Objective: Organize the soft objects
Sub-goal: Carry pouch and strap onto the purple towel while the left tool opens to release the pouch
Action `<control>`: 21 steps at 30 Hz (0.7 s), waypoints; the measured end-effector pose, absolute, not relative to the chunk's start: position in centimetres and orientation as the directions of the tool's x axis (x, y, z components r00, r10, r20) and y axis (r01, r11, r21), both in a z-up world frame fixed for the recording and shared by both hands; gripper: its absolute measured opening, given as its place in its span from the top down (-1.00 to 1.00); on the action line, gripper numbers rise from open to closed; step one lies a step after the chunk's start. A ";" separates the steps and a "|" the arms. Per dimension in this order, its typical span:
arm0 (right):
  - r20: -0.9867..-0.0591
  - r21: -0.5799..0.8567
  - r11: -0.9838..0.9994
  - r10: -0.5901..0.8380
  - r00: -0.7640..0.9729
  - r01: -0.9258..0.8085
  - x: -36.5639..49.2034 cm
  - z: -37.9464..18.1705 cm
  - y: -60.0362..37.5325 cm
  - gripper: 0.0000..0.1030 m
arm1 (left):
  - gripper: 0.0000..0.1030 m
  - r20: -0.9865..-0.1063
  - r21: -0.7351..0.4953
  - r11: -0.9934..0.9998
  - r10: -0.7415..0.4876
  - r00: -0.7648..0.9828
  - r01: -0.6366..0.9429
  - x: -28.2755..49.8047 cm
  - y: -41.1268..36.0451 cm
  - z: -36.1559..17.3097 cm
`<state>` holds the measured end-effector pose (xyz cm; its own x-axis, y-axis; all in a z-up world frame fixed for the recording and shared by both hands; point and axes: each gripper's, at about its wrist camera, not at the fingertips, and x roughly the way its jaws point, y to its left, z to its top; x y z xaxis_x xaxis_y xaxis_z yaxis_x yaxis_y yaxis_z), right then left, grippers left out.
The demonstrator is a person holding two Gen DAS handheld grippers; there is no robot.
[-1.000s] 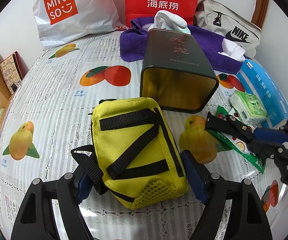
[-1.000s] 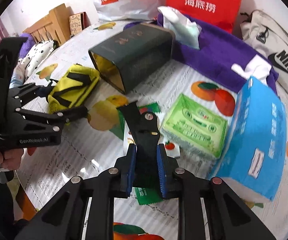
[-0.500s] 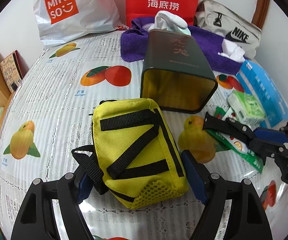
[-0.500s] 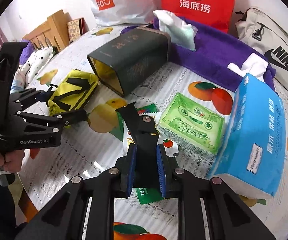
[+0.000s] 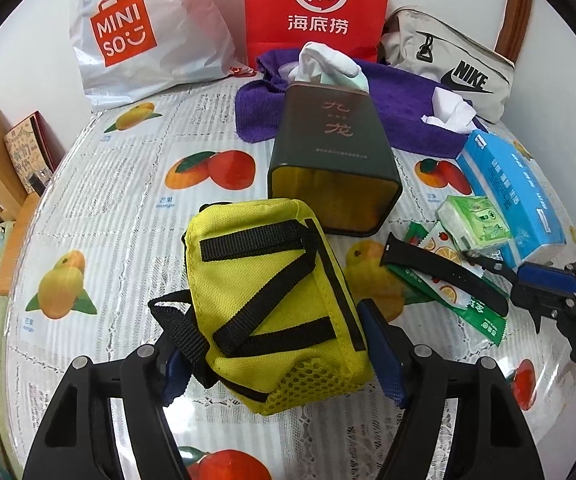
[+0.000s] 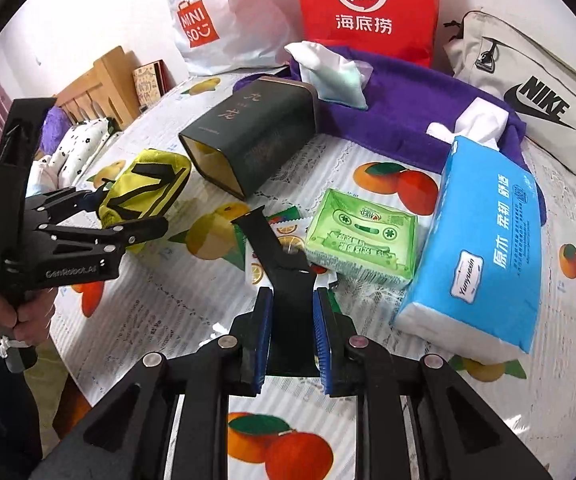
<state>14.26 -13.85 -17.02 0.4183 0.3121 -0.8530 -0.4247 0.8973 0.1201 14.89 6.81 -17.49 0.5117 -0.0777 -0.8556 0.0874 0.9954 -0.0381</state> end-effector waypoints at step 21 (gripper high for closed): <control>-0.785 0.121 0.930 0.304 0.539 -0.348 15.7 -11.4 -17.9 0.60 | -0.41 -0.801 -0.079 0.989 -0.140 0.583 0.128 15.8 5.3 -11.3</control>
